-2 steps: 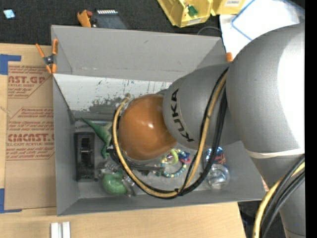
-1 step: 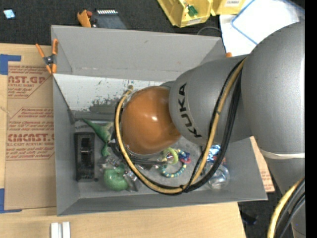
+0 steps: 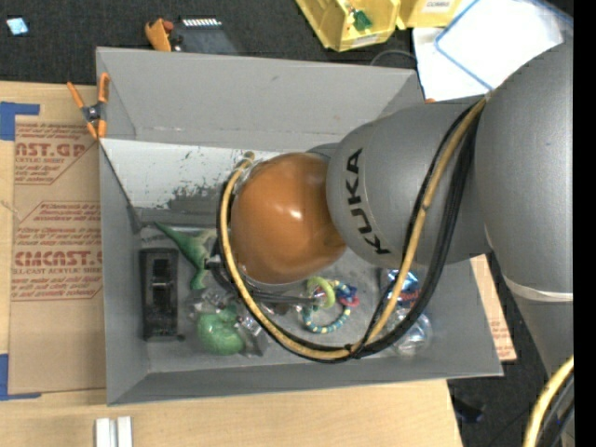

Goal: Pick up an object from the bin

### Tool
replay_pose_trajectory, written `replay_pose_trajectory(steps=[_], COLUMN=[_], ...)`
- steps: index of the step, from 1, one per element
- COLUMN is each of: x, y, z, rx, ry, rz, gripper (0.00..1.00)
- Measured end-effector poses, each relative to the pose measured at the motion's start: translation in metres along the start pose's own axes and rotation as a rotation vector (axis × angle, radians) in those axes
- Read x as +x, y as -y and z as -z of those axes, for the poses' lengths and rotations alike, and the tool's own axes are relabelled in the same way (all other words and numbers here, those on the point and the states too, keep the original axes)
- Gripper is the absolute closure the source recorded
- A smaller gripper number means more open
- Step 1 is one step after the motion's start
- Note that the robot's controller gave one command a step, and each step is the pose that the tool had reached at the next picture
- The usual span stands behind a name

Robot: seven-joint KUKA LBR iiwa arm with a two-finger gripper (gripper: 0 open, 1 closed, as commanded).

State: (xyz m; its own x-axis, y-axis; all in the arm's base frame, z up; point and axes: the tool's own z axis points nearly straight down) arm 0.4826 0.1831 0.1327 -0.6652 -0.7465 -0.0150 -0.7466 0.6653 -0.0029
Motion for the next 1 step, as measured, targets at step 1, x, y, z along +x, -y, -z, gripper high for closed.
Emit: replay_pose_trajectory(steps=[1], x=[-0.0006], y=[0.0002], z=[0.0203], rx=[0.001], ry=[0.001], rz=[0.000], gripper=[1.00])
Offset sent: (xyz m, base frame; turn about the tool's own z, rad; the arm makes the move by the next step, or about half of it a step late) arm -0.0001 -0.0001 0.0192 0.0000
